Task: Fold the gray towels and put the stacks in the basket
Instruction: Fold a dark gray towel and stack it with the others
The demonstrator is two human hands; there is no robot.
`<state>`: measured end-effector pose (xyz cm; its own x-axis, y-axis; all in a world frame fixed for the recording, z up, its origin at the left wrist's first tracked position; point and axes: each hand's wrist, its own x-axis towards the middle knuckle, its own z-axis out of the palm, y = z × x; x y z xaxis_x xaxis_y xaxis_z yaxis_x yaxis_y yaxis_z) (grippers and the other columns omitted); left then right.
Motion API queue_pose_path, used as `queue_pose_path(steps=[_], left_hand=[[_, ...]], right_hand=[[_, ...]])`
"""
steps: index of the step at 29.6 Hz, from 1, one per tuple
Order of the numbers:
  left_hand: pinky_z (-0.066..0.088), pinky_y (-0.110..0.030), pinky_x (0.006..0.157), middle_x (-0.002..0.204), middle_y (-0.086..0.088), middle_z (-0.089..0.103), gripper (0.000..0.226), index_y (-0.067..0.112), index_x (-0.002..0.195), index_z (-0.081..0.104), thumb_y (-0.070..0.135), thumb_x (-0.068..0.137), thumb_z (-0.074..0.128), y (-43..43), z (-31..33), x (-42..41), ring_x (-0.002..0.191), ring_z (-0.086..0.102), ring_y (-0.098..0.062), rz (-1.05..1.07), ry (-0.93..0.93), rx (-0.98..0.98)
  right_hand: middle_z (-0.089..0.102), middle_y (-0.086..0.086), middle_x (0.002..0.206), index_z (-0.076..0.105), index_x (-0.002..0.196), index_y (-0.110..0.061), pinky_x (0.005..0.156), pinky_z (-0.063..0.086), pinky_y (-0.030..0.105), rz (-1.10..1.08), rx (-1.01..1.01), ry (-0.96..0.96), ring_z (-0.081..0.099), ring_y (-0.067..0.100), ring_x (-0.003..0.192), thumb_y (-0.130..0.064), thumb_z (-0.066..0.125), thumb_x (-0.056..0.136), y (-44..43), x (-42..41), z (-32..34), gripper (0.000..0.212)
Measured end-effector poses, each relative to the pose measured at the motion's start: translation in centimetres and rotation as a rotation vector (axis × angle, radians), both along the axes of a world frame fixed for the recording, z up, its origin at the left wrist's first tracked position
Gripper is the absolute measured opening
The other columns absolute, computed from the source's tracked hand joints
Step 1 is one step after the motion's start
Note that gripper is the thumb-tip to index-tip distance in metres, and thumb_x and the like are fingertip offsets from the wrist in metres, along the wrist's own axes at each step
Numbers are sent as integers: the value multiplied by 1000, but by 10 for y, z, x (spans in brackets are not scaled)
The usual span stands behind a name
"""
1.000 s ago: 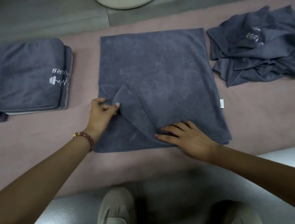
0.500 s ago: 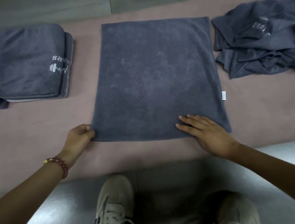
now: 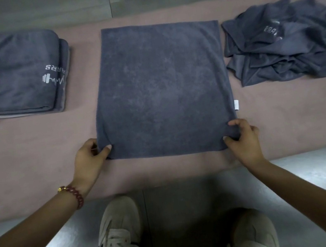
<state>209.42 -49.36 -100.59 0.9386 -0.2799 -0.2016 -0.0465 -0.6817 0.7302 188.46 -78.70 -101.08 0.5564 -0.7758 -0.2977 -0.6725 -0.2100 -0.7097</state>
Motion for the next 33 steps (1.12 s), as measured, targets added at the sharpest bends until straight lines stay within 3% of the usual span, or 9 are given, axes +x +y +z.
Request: queue_pose_path(steps=[5,8,12,16,19,22,24,29,33], left_hand=[[40,-17,57,70,-8,58,20,5,73,59,16,90,60,-3,-1,2,63,49,-16,85,91,-74],[42,-32,65,68,-9,57,26,6,67,61,21,89,62,-2,0,6,65,48,-18,173,234,-154],[37,-26,59,56,3,55,25,10,64,61,19,87,65,6,5,13,63,44,-16,235,382,-276],[51,-17,56,60,1,64,19,7,71,63,14,89,62,7,25,24,58,58,-10,216,439,-411],[43,-14,53,52,9,59,21,14,68,66,17,89,62,-13,53,49,54,49,-7,214,396,-500],[39,-11,44,42,12,50,28,15,61,60,12,89,61,-53,92,95,48,43,-4,326,362,-697],[38,-10,41,38,13,46,26,17,66,51,12,90,60,-82,130,130,41,43,-1,357,313,-823],[39,-11,47,48,15,54,21,18,73,52,13,93,57,-127,239,181,45,49,3,181,40,-1029],[45,-12,56,60,15,63,17,21,80,58,12,94,54,-127,259,164,58,55,2,129,-145,-1056]], right_hand=[[59,6,101,60,99,-13,63,36,17,6,68,-62,53,19,93,3,60,82,-20,3,-1,24],[61,6,101,63,94,-16,66,43,6,-49,215,-133,56,18,93,5,59,84,-27,4,1,24],[61,4,109,64,99,-22,64,47,7,42,335,-119,57,17,93,2,58,87,-30,5,10,27],[60,1,105,63,107,-21,55,43,15,98,434,-75,54,9,77,-6,53,93,-36,10,29,23],[59,0,101,64,105,-21,57,40,19,-25,496,-222,52,8,76,-12,47,97,-56,30,58,21],[51,1,80,61,102,-11,39,30,13,-128,523,-462,41,2,47,-10,42,99,-83,72,104,20],[44,1,75,59,101,-9,34,25,11,-153,514,-592,33,0,35,-8,40,100,-101,105,142,19],[40,0,75,60,93,-15,33,26,11,-171,416,-939,31,0,33,-5,40,99,-133,162,238,24],[42,0,79,61,94,-19,37,28,11,-110,296,-1107,34,-1,40,-4,39,99,-128,149,262,27]])
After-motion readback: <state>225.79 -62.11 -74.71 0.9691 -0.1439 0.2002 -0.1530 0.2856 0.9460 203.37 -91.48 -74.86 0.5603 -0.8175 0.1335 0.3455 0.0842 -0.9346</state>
